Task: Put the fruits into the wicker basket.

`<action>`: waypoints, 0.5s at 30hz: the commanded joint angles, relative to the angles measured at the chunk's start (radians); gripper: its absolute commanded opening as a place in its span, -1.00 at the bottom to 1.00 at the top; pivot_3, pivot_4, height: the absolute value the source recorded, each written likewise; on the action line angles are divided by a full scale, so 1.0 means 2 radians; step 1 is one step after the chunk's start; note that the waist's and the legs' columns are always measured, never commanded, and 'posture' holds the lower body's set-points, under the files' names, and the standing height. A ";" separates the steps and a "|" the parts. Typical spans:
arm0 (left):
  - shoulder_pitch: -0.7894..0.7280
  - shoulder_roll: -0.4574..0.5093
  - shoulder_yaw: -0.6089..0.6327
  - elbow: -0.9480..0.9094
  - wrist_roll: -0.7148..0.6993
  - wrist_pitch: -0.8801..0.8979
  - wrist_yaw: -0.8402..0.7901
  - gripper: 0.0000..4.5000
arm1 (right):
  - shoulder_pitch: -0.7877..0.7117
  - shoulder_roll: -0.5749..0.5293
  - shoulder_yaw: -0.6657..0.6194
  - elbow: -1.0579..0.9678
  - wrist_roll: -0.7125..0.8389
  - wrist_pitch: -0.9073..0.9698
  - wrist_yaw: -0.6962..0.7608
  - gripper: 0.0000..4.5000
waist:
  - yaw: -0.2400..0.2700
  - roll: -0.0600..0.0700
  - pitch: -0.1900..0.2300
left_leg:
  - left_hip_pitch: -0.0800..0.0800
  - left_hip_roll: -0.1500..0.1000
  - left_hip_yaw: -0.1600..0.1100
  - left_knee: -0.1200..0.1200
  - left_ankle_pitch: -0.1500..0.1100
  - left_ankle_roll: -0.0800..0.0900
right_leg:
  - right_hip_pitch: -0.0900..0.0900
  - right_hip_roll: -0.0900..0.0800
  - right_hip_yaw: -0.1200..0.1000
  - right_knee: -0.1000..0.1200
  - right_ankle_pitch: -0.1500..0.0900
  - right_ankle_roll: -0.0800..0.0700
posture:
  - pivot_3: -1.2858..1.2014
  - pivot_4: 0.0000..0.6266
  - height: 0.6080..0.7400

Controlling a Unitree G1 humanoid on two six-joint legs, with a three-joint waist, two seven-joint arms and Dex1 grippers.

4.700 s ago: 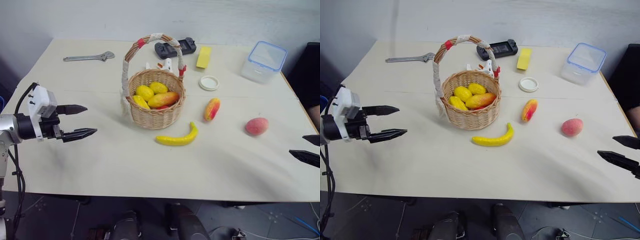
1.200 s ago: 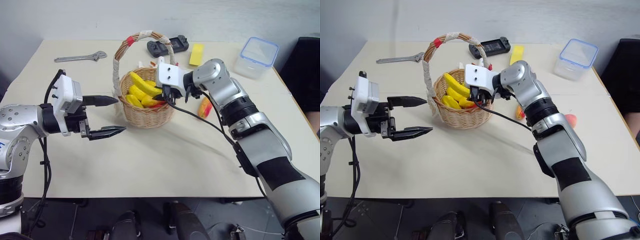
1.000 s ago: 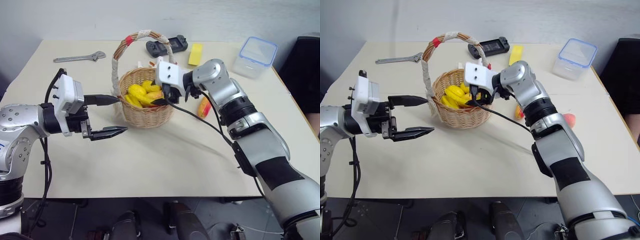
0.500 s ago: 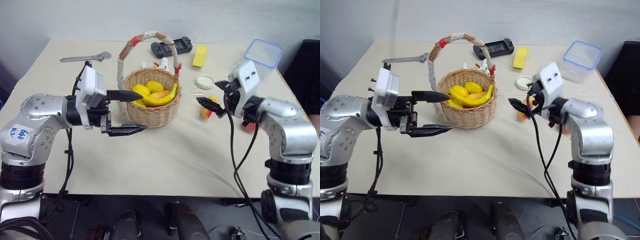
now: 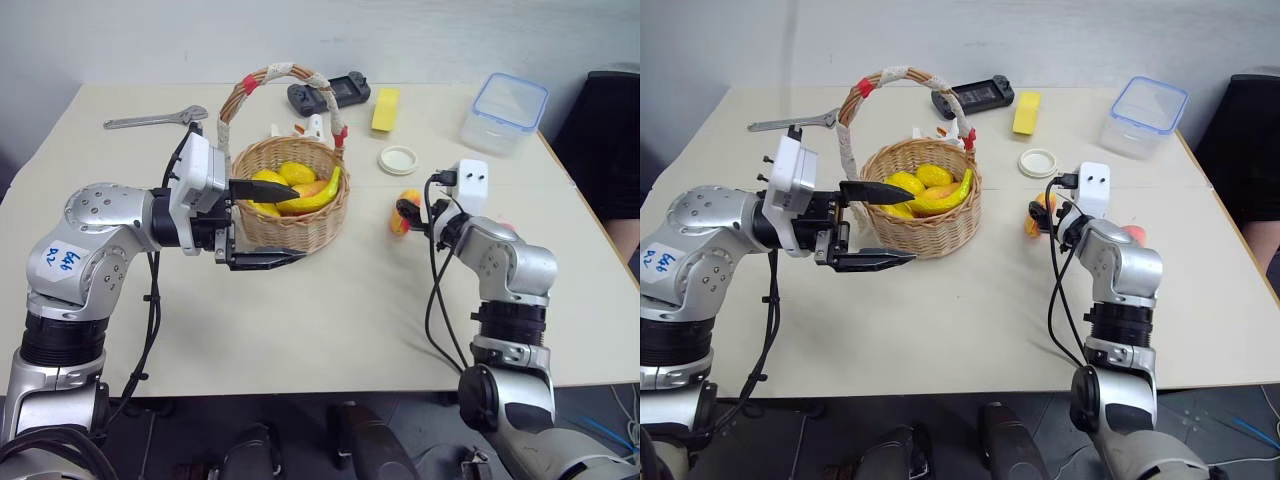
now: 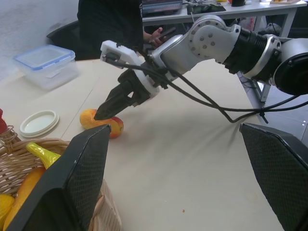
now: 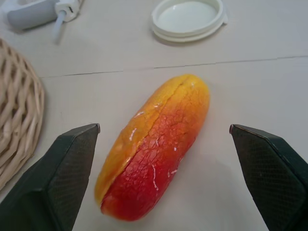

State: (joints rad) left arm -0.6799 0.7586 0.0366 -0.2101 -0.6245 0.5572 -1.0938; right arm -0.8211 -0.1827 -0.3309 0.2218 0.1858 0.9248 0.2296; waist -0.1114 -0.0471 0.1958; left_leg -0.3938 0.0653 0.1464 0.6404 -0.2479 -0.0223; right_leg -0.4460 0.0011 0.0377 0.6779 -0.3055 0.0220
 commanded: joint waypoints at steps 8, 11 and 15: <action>0.009 0.006 0.022 -0.015 0.000 -0.007 0.016 1.00 | -0.012 -0.040 0.082 0.097 -0.025 -0.131 0.041 0.27 | 0.000 0.000 0.000 | 0.001 0.000 0.000 -0.003 0.001 -0.001 | 0.000 0.001 0.001 -0.001 0.000 0.000 | 0.03 -0.52 1.00; 0.017 0.012 0.031 -0.014 0.002 -0.006 0.022 1.00 | 0.004 -0.069 0.106 0.063 -0.032 -0.164 0.072 -0.15 | 0.000 0.000 0.000 | 0.001 0.000 0.000 -0.003 0.001 -0.001 | 0.000 0.001 0.001 -0.002 0.000 0.000 | 0.03 -0.52 1.00; 0.031 0.024 0.054 -0.015 -0.001 0.002 0.035 1.00 | 0.022 -0.108 0.108 -0.045 0.042 -0.103 0.170 -0.28 | 0.000 0.000 0.000 | 0.001 0.000 0.000 -0.005 0.001 -0.001 | 0.000 0.001 0.001 -0.003 0.000 0.001 | 0.03 -0.52 1.00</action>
State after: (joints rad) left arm -0.6171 0.7889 0.0979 -0.2190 -0.6217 0.5603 -1.0356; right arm -0.7678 -0.3657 -0.1232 0.2583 0.1982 0.6784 0.4733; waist -0.1120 -0.0470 0.1959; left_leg -0.3911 0.0662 0.1472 0.6304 -0.2457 -0.0260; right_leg -0.4459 0.0043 0.0410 0.6724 -0.3063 0.0234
